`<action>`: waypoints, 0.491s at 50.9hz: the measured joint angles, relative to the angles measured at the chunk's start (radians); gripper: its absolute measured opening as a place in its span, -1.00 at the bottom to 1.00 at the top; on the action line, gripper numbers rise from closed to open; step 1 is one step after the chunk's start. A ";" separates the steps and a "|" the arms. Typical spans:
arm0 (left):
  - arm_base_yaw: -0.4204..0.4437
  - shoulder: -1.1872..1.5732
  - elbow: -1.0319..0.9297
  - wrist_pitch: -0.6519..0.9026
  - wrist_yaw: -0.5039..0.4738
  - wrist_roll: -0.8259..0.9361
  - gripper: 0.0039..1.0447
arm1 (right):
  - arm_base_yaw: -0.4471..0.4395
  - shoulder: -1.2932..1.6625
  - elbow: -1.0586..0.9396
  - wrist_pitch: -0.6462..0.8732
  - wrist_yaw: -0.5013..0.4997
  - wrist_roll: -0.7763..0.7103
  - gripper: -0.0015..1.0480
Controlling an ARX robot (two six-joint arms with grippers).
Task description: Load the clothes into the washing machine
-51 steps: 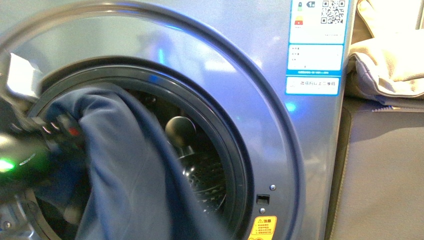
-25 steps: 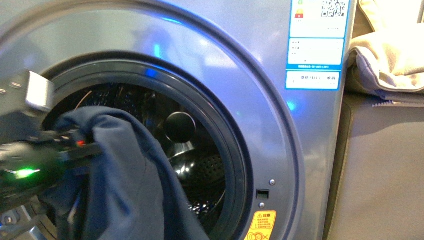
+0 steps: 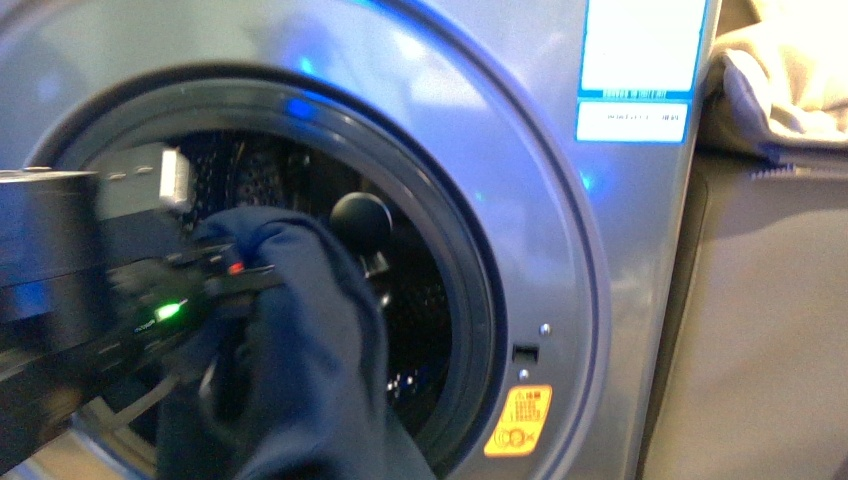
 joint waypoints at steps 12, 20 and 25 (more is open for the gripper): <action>0.008 0.123 0.132 -0.043 -0.024 0.016 -0.84 | 0.000 0.000 0.000 0.000 0.000 0.000 -0.95; 0.019 0.206 0.232 -0.093 -0.040 0.026 -0.85 | 0.000 0.000 0.000 0.000 0.000 0.000 -0.95; 0.027 0.258 0.311 -0.134 -0.051 0.032 -0.85 | 0.000 0.000 0.000 0.000 0.000 -0.002 -0.93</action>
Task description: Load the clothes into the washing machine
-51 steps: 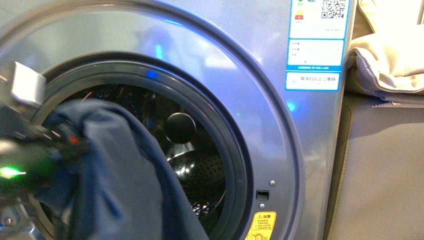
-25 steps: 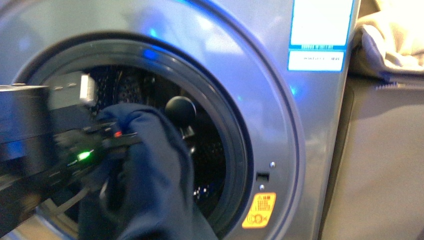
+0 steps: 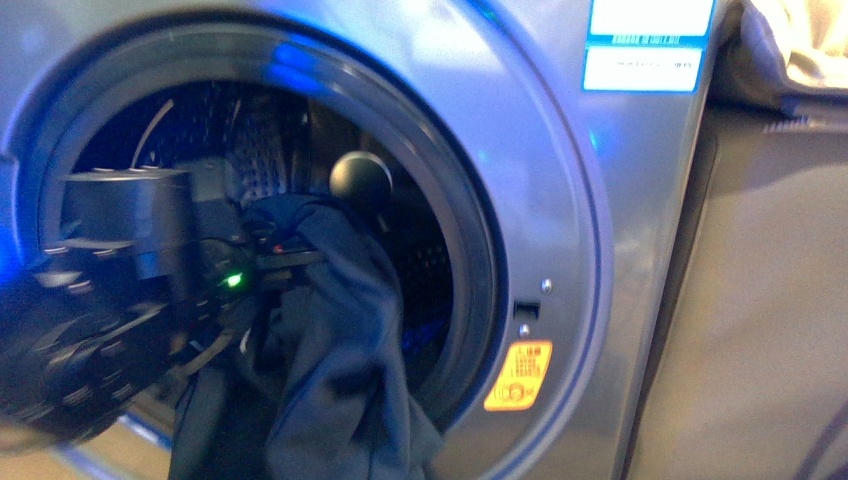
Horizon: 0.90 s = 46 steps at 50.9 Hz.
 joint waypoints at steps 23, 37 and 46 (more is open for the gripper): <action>0.009 0.216 0.413 -0.180 -0.063 0.082 -0.85 | 0.000 0.000 0.000 0.000 0.000 0.001 0.47; 0.019 0.332 0.653 -0.282 -0.125 0.111 -0.85 | 0.000 0.000 0.000 0.000 0.000 0.001 0.84; 0.020 0.403 0.815 -0.357 -0.133 0.135 -0.85 | 0.000 0.000 0.000 0.000 0.000 0.001 0.85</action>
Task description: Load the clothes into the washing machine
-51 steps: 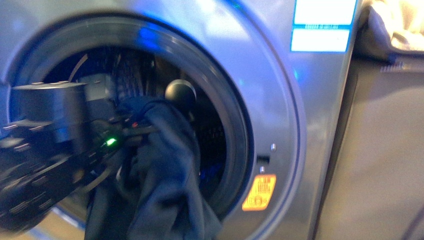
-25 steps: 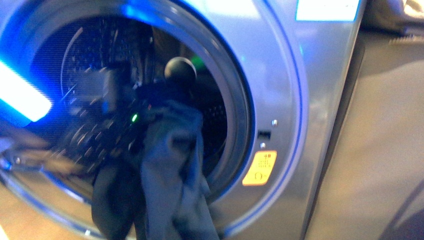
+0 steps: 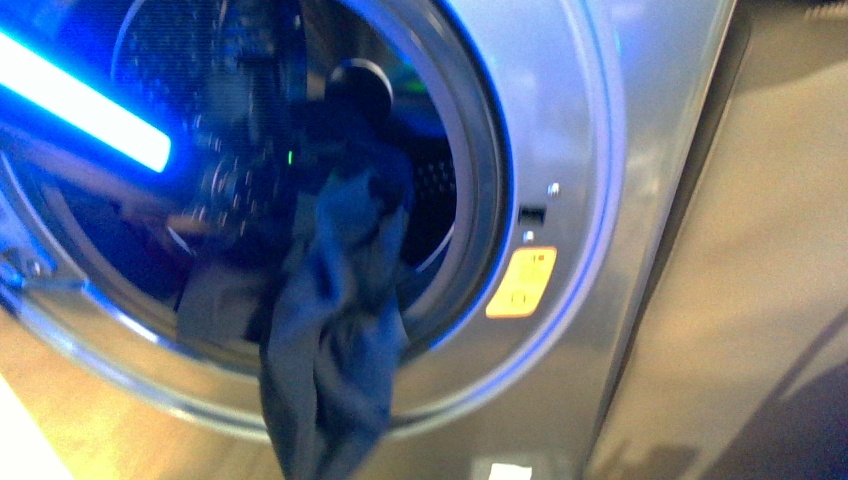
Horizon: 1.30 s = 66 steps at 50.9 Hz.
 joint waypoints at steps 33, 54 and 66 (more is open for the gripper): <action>-0.014 0.145 0.390 -0.135 -0.095 0.002 -0.85 | 0.000 0.000 0.000 0.000 0.000 0.000 0.85; -0.026 0.161 0.314 -0.148 -0.092 0.003 -0.85 | 0.000 0.000 0.000 0.000 0.000 0.000 0.85; -0.016 0.134 0.098 -0.052 -0.042 -0.002 -0.73 | 0.000 0.000 0.000 0.000 0.000 0.000 0.85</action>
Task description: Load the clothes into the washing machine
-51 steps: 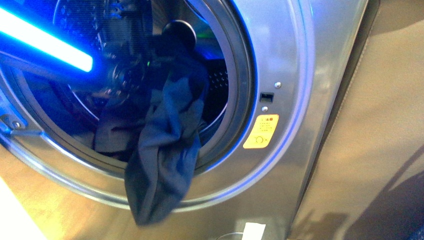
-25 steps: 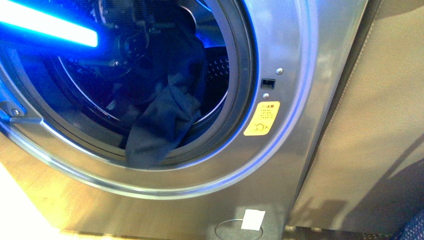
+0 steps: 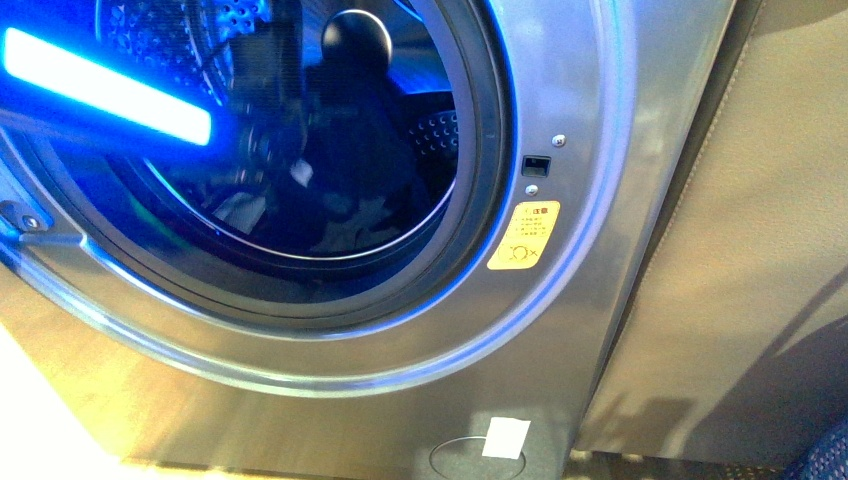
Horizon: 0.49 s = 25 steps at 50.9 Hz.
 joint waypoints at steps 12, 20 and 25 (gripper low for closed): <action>0.011 -0.183 -0.377 0.171 0.066 0.009 -0.85 | 0.000 0.000 0.000 0.000 0.000 0.000 0.85; 0.023 -0.254 -0.513 0.216 0.082 0.017 -0.85 | 0.000 0.000 0.000 0.000 0.000 0.000 0.85; 0.030 -0.294 -0.598 0.245 0.109 0.027 -0.85 | 0.000 0.000 0.000 0.000 0.000 0.000 0.85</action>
